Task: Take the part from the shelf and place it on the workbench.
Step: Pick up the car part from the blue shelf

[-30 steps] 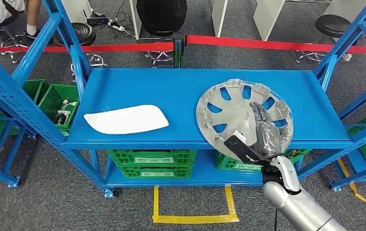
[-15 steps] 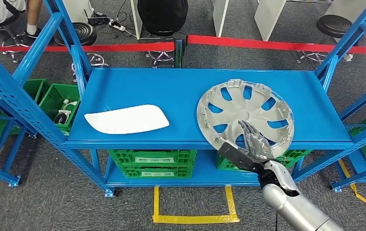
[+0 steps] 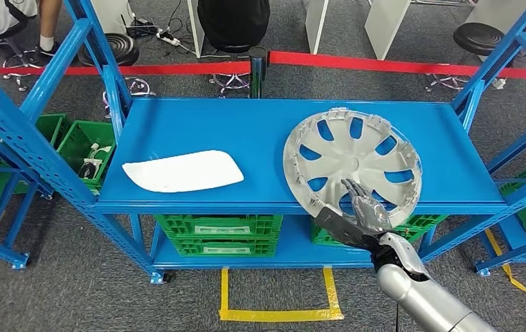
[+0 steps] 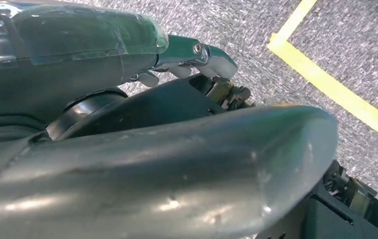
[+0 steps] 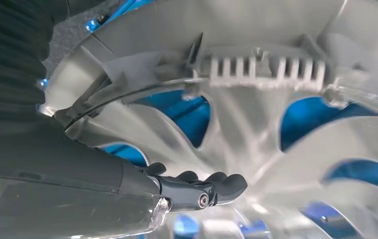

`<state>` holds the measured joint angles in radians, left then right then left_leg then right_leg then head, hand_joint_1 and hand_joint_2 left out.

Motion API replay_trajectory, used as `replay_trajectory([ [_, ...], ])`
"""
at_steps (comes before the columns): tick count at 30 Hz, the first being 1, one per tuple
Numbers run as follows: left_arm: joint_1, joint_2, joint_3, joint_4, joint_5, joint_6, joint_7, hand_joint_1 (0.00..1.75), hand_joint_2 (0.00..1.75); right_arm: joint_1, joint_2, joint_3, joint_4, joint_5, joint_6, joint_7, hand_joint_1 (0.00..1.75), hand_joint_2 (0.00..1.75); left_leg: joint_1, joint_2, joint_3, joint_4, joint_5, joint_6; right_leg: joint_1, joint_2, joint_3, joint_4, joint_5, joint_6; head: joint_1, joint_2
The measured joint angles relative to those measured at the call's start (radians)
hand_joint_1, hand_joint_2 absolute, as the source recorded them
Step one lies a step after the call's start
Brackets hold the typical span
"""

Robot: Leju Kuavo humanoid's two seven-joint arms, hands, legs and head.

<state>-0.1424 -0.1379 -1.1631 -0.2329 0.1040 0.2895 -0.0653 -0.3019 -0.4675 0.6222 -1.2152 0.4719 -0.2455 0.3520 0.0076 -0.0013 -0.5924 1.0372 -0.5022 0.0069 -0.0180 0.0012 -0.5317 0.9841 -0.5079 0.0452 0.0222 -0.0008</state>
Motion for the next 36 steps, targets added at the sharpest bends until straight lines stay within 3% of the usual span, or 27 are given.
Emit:
replay_trajectory([
  [11, 0.001, -0.002, 0.001, 0.006, 0.017, 0.007, -0.002, 0.00, 0.00, -0.010, -0.021, 0.026, 0.047, -0.025, -0.024, -0.006, 0.00, 1.75, 0.000, -0.002, 0.004, 0.000, 0.000, 0.001, 0.000, 0.000, 0.003, -0.002, 0.001, 0.001, 0.000, 0.000],
  [12, 0.001, -0.002, 0.001, 0.006, 0.021, 0.009, -0.003, 0.00, 0.00, -0.012, -0.025, 0.028, 0.048, -0.028, -0.029, -0.003, 0.34, 1.75, 0.000, -0.002, 0.004, 0.000, 0.001, 0.001, 0.000, 0.000, 0.003, -0.002, 0.001, 0.001, 0.000, 0.000],
  [15, 0.002, -0.002, 0.001, 0.010, 0.037, 0.012, -0.006, 0.00, 0.00, -0.015, -0.035, 0.030, 0.051, -0.032, -0.038, 0.009, 1.65, 1.75, 0.000, -0.002, 0.004, 0.000, 0.001, 0.001, 0.000, -0.001, 0.004, -0.002, 0.002, 0.002, 0.000, 0.000],
  [16, 0.003, -0.002, 0.001, 0.011, 0.043, 0.012, -0.007, 0.00, 0.00, -0.015, -0.038, 0.031, 0.051, -0.032, -0.041, 0.013, 1.75, 1.75, 0.000, -0.002, 0.004, 0.000, 0.001, 0.001, 0.000, -0.001, 0.004, -0.003, 0.002, 0.002, 0.000, 0.000],
  [36, 0.011, -0.002, 0.019, 0.013, 0.103, 0.036, -0.032, 0.00, 0.00, -0.001, -0.116, 0.016, 0.024, -0.071, -0.090, 0.072, 1.75, 1.75, 0.000, -0.007, 0.005, 0.000, 0.000, 0.003, 0.000, -0.007, 0.008, -0.004, 0.001, 0.002, 0.001, 0.000],
])
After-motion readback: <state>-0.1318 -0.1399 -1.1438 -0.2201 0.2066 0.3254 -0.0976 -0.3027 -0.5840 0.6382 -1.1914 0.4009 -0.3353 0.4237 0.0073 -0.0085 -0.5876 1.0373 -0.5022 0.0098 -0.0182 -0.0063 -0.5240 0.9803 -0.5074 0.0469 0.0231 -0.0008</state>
